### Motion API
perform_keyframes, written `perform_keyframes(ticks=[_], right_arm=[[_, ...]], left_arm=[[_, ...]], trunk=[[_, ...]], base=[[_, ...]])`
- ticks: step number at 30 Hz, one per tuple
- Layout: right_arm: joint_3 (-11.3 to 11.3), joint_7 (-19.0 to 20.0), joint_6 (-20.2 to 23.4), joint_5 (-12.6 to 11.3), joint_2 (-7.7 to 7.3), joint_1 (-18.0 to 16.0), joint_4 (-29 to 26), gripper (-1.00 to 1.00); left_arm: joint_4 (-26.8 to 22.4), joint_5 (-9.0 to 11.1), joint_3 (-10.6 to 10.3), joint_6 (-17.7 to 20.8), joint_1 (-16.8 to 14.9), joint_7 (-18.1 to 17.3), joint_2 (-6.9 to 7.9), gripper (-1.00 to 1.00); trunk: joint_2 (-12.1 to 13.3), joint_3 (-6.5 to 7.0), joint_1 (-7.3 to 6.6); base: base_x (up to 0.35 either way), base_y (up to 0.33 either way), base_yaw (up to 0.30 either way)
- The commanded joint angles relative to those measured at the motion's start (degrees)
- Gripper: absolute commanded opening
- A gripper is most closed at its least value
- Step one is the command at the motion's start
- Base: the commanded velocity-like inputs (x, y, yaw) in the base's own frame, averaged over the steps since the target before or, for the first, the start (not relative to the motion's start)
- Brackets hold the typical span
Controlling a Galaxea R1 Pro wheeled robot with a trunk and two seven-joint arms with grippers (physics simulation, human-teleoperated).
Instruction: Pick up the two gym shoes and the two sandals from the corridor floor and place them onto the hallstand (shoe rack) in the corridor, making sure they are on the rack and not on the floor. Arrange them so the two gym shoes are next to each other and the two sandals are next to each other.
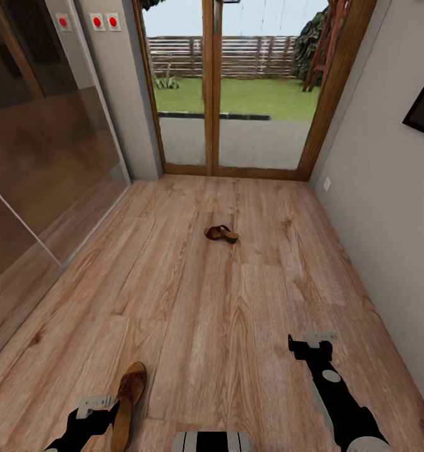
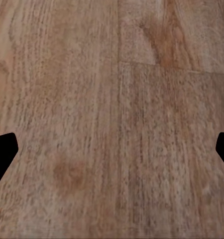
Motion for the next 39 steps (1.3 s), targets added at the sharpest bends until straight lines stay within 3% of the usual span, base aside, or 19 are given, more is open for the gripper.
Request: perform_keyframes(ticks=[1,5,6,17,39], right_arm=[[-0.1,-0.1,1.0,0.5,0.02,0.0,-1.0,1.0],[-0.1,-0.1,5.6,0.5,0.01,0.0,-6.1,1.0],[0.0,-0.1,8.2,0.4,0.01,0.0,-10.6,1.0],[0.1,0.0,9.0,0.4,0.06,0.0,-12.4,1.0],[0.0,0.0,9.1,0.5,0.01,0.0,-12.9,1.0]], left_arm=[[0.0,-0.5,0.5,-0.3,0.0,-0.3,-0.03,1.0],[0.1,-0.6,0.5,-0.3,0.0,-0.3,-0.03,1.0],[0.2,-0.6,0.3,-0.4,0.1,-0.3,-0.03,1.0],[0.4,-0.6,-2.7,-2.9,0.0,-0.3,0.01,1.0],[0.6,-0.3,-3.4,-5.7,0.0,-0.2,-0.03,1.0]], trunk=[[0.0,-0.04,-0.01],[0.0,-0.04,-0.01],[0.0,-0.04,-0.01],[0.0,-0.04,-0.01],[-0.3,-5.18,0.56]], base=[[0.0,0.0,-0.002],[0.0,0.0,-0.001],[0.0,0.0,0.0],[0.0,0.0,0.0],[0.0,0.0,0.0]])
